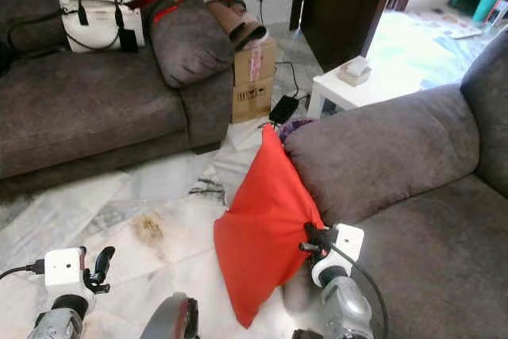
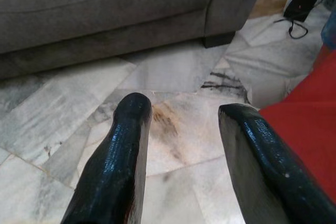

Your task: Move the pillow to the sofa from floor

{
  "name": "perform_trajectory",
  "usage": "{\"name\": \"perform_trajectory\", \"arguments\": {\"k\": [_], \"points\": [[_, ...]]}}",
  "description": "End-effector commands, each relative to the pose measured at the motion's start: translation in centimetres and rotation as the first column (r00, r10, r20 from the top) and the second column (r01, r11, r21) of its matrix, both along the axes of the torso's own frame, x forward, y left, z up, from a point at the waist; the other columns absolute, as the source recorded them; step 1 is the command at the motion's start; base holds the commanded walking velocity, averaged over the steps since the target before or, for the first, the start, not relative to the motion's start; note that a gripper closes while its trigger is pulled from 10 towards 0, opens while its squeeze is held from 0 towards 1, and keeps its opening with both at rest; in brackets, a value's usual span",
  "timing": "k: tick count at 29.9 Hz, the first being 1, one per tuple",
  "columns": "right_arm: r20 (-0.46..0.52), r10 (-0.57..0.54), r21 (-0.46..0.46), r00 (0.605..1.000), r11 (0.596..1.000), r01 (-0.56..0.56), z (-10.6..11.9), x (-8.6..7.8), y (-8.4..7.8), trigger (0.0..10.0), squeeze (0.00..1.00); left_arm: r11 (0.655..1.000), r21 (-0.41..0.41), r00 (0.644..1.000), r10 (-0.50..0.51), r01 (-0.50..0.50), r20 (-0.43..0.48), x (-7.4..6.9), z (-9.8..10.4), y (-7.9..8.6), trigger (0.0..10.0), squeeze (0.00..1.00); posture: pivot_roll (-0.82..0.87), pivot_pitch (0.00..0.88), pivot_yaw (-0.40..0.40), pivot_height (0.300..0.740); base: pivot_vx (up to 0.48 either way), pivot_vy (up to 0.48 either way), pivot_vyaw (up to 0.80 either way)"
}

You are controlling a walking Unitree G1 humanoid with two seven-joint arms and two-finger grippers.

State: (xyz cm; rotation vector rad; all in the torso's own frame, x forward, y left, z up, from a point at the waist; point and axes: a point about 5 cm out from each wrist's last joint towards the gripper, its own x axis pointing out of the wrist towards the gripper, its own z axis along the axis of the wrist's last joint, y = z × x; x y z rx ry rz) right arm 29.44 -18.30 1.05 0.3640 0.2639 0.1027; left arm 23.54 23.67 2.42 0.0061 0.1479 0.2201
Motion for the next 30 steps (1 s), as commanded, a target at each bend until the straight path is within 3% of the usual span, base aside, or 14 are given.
{"name": "perform_trajectory", "arguments": {"k": [1, 10, 12, 13, 14, 21, 30], "points": [[0.048, -0.001, -0.022, 0.999, 1.000, 0.002, 0.6, 0.1, -0.7, 0.0, 0.00, 1.000, 0.001, 1.000, 0.024, -0.024, -0.013, -0.4, -0.4, 0.6, 10.0, 0.00, 0.19, 0.059, -0.008, 0.628, 0.000, 0.000, 0.00], [0.062, -0.020, -0.039, 0.998, 0.999, 0.023, 0.3, -0.6, -1.2, 0.0, 0.00, 1.000, -0.001, 1.000, 0.017, -0.017, -0.008, 0.2, -0.5, 0.6, 10.0, 0.00, 0.18, 0.033, 0.009, 0.628, 0.000, 0.000, 0.00], [0.034, -0.050, -0.089, 0.998, 0.995, 0.053, 0.2, -0.4, -1.3, 0.0, 0.00, 1.000, 0.003, 1.000, 0.007, -0.007, -0.012, 0.4, -0.4, 0.8, 10.0, 0.00, 0.18, 0.027, 0.022, 0.628, 0.000, 0.000, 0.00], [0.022, -0.055, -0.094, 0.998, 0.994, 0.057, 0.2, -0.3, -1.2, 1.7, 0.00, 1.000, 0.009, 1.000, -0.003, 0.003, -0.014, 0.6, -0.4, 0.8, 10.0, 0.00, 0.18, 0.030, 0.026, 0.628, 0.000, 0.000, 0.00], [0.004, -0.051, -0.104, 0.999, 0.993, 0.051, 0.1, -0.3, -1.1, 10.0, 0.00, 1.000, 0.010, 1.000, -0.004, 0.004, -0.015, 0.6, -0.4, 0.9, 10.0, 0.00, 0.19, 0.032, 0.026, 0.628, 0.000, 0.000, 0.00], [-0.005, -0.055, -0.079, 0.998, 0.995, 0.054, -0.1, -0.3, -1.0, 10.0, 0.00, 1.000, 0.005, 1.000, 0.012, -0.012, -0.001, 0.7, -0.3, 0.9, 10.0, 0.00, 0.22, 0.034, 0.007, 0.632, 0.000, 0.000, 0.00], [0.001, -0.046, -0.098, 0.999, 0.994, 0.046, 0.4, 0.2, -1.1, 10.0, 0.00, 1.000, -0.003, 1.000, 0.014, -0.014, 0.005, 0.9, -0.5, 0.5, 10.0, 0.00, 0.21, 0.034, -0.006, 0.702, 0.000, 0.000, 0.00]]}}
